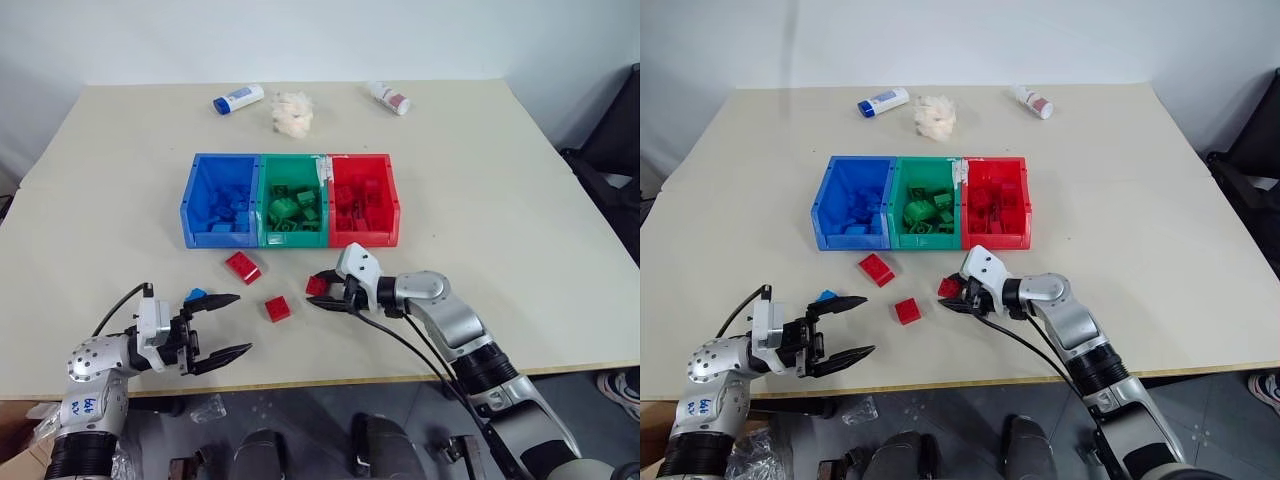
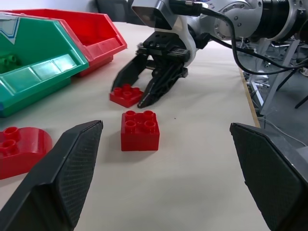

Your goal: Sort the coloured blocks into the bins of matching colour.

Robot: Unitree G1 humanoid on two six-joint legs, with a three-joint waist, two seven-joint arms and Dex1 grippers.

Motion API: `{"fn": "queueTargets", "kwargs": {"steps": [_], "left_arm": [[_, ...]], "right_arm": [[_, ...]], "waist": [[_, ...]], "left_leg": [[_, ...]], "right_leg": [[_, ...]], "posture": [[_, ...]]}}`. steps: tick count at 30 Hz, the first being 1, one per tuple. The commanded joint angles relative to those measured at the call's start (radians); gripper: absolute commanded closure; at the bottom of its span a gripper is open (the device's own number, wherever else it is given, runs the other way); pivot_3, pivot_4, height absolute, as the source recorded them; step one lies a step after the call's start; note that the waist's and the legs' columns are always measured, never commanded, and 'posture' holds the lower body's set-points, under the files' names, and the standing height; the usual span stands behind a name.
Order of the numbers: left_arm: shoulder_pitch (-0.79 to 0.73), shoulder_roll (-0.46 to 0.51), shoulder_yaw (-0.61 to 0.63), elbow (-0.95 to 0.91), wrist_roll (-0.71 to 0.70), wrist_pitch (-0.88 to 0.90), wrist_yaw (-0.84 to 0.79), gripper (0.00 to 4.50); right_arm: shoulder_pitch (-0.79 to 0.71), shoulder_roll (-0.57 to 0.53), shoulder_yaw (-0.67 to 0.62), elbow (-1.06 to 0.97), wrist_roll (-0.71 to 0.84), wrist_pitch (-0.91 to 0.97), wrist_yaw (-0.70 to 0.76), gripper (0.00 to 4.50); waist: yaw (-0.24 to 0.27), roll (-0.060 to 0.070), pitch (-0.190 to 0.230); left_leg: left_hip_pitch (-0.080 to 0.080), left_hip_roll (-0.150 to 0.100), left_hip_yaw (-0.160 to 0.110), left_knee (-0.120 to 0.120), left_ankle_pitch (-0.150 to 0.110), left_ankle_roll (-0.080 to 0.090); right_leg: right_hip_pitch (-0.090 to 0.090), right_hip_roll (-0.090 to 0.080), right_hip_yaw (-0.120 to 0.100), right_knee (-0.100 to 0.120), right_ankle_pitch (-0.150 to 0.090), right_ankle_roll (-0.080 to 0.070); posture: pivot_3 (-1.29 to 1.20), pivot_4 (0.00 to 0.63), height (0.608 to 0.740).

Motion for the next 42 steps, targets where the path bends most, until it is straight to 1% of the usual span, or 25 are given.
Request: {"fn": "queueTargets", "kwargs": {"steps": [1, 6, 10, 13, 16, 18, 20, 23, 25, 29, 33, 35, 39, 42], "left_arm": [[-0.014, 0.003, 0.006, -0.016, -0.018, 0.0, -0.003, 0.0], [-0.042, 0.002, 0.0, 0.009, -0.015, -0.002, -0.015, 0.0], [-0.063, 0.001, -0.004, 0.031, -0.011, -0.003, -0.026, 0.0], [-0.075, 0.001, -0.01, 0.051, -0.008, -0.005, -0.04, 0.0], [-0.097, -0.005, -0.023, 0.07, -0.002, -0.006, -0.048, 0.0], [-0.123, -0.009, -0.033, 0.092, 0.001, -0.01, -0.056, 0.0], [-0.149, -0.012, -0.039, 0.113, 0.004, -0.015, -0.062, 0.0], [-0.163, -0.014, -0.038, 0.132, 0.007, -0.021, -0.072, 0.0], [-0.165, -0.013, -0.036, 0.138, 0.007, -0.025, -0.078, 0.0], [-0.161, -0.012, -0.033, 0.139, 0.006, -0.029, -0.085, 0.0], [-0.155, -0.011, -0.029, 0.143, 0.005, -0.032, -0.092, 0.0], [-0.158, -0.011, -0.028, 0.147, 0.006, -0.032, -0.093, 0.0], [-0.163, -0.01, -0.027, 0.158, 0.009, -0.035, -0.095, 0.0], [-0.168, -0.008, -0.025, 0.169, 0.011, -0.037, -0.096, 0.0]], "right_arm": [[0.022, 0.024, -0.043, -0.053, 0.024, -0.022, -0.027, 3.05], [0.063, 0.033, -0.099, -0.161, 0.059, 0.001, -0.07, 3.05], [0.072, 0.029, -0.248, -0.313, 0.132, 0.094, -0.191, 3.05], [0.037, 0.015, -0.313, -0.314, 0.12, 0.117, -0.269, 3.05], [-0.025, 0.01, -0.34, -0.245, 0.096, 0.111, -0.321, 3.05], [-0.069, 0.015, -0.343, -0.178, 0.077, 0.091, -0.351, 2.32], [-0.083, 0.011, -0.33, -0.152, 0.067, 0.073, -0.343, 1.66], [-0.081, 0.01, -0.323, -0.15, 0.065, 0.061, -0.335, 0.66], [-0.05, -0.013, -0.319, -0.19, 0.079, 0.063, -0.303, 0.02], [0.033, -0.081, -0.318, -0.289, 0.117, 0.06, -0.204, 0.02], [0.197, -0.223, -0.342, -0.43, 0.186, 0.064, -0.043, 0.02], [0.25, -0.272, -0.359, -0.466, 0.214, 0.081, -0.011, 0.02], [0.399, -0.397, -0.432, -0.529, 0.264, 0.079, 0.08, 0.02], [0.47, -0.46, -0.465, -0.544, 0.277, 0.076, 0.12, 0.02]], "waist": [[0.0, 0.0, 0.0], [0.001, 0.0, 0.0], [0.002, 0.0, 0.0], [0.002, 0.0, 0.0], [0.001, 0.0, 0.0], [-0.002, 0.0, 0.0], [-0.001, 0.0, 0.0], [-0.002, 0.0, 0.0], [-0.002, 0.0, 0.0], [0.004, 0.0, 0.0], [0.006, 0.0, 0.0], [0.005, 0.0, 0.0], [0.003, 0.0, 0.0], [0.003, 0.0, 0.0]], "left_leg": [[0.0, 0.0, 0.0, 0.0, 0.0, 0.0], [0.0, 0.0, 0.0, 0.0, 0.0, 0.0], [0.0, 0.0, 0.0, 0.0, 0.0, 0.0], [0.0, 0.0, 0.0, 0.0, 0.0, 0.0], [0.0, 0.0, 0.0, 0.0, 0.0, 0.0], [0.0, 0.0, 0.001, -0.001, 0.0, 0.0], [0.0, 0.0, 0.001, -0.001, 0.0, 0.0], [0.0, 0.0, 0.002, -0.001, 0.0, 0.0], [-0.001, 0.0, 0.003, -0.002, 0.0, 0.0], [-0.001, 0.0, 0.003, -0.002, 0.0, 0.0], [-0.002, 0.0, 0.002, -0.001, -0.001, 0.001], [-0.002, 0.0, 0.002, -0.001, -0.001, 0.001], [-0.001, 0.0, 0.003, 0.0, -0.001, 0.001], [-0.001, 0.0, 0.003, 0.0, -0.001, 0.001]], "right_leg": [[0.0, 0.0, 0.0, 0.0, 0.0, 0.0], [0.0, 0.0, 0.0, 0.0, 0.0, 0.0], [0.0, 0.0, 0.0, 0.0, 0.0, 0.0], [0.0, 0.0, 0.0, 0.0, 0.0, 0.0], [0.0, 0.0, 0.0, 0.0, 0.0, 0.0], [-0.001, 0.0, 0.001, 0.0, 0.0, 0.0], [-0.001, 0.001, 0.001, 0.0, 0.0, 0.0], [-0.002, 0.001, 0.001, 0.0, 0.0, 0.0], [-0.002, 0.001, 0.002, 0.0, 0.0, 0.0], [-0.003, 0.001, 0.002, -0.001, 0.0, 0.0], [-0.002, 0.0, 0.002, -0.002, 0.0, 0.001], [-0.002, 0.0, 0.002, -0.002, 0.0, 0.001], [-0.002, 0.001, 0.003, -0.002, 0.0, 0.001], [-0.002, 0.001, 0.003, -0.002, 0.0, 0.001]], "posture": [[0.0, 0.15, 0.74], [0.0, 0.15, 0.74], [0.0, 0.15, 0.74], [0.0, 0.15, 0.74], [0.0, 0.15, 0.74], [0.0, 0.15, 0.74], [0.0, 0.15, 0.74], [0.0, 0.15, 0.74], [0.0, 0.15, 0.74], [0.0, 0.15, 0.74], [0.0, 0.15, 0.74], [0.0, 0.15, 0.74], [0.0, 0.15, 0.74], [0.0, 0.15, 0.74]]}}
